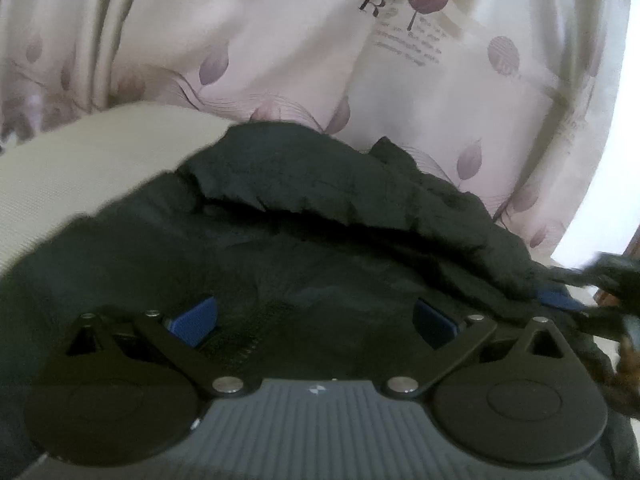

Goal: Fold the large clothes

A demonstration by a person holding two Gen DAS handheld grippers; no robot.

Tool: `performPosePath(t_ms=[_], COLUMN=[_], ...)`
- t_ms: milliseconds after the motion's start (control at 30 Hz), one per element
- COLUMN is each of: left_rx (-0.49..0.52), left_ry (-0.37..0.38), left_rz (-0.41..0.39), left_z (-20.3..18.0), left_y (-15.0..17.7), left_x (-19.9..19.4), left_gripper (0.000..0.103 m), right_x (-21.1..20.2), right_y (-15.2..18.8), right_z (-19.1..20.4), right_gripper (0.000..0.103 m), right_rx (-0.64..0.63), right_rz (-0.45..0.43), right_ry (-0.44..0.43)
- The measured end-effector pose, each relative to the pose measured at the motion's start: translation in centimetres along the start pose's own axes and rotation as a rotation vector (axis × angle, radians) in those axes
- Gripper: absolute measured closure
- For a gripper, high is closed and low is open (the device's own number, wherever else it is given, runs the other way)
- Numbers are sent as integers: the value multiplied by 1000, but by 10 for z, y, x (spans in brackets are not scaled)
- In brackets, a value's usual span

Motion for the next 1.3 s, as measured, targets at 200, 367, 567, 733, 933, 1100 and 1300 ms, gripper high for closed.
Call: performPosePath(t_ms=[200,367,567,733,933,1100,1300], left_rx=[49,113,122,20,-45,-60,-100], left_ry=[40,-31,-131,-92,-45,26,100], left_rz=[-69,-89,-79,-6,122,222,283], left_z=[9,38,92,129,153,153,138], left_y=[-12,4,23,34,54,69,70], left_x=[-87,-153,-194,-195,-179,-162,-150], left_gripper=[0,0,1,5,7,33,88], right_x=[-141,-252,-304,-287,-255,-235,-223], right_y=[37,100,179,201,218,235,243], right_z=[-1,-20,-55,-58,-71,-65,-66], right_gripper=[33,20,20,20,20,40,84], right_rx=[-185,-342,-292,-292,-236,-283,-165], right_rz=[-115,-156,-76,-42,31,82,110], right_ry=[22,176,263,266,263,285,201])
Point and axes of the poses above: each gripper's, at about its wrist camera, not at the fingertips, and x roughly the way its jaws point, z to its left, y to its underside, the point moved 8 cm from there along x, roughly the way its jaws point, and after that the axes turned 2 degrees about -z, right-handed, at the moved point
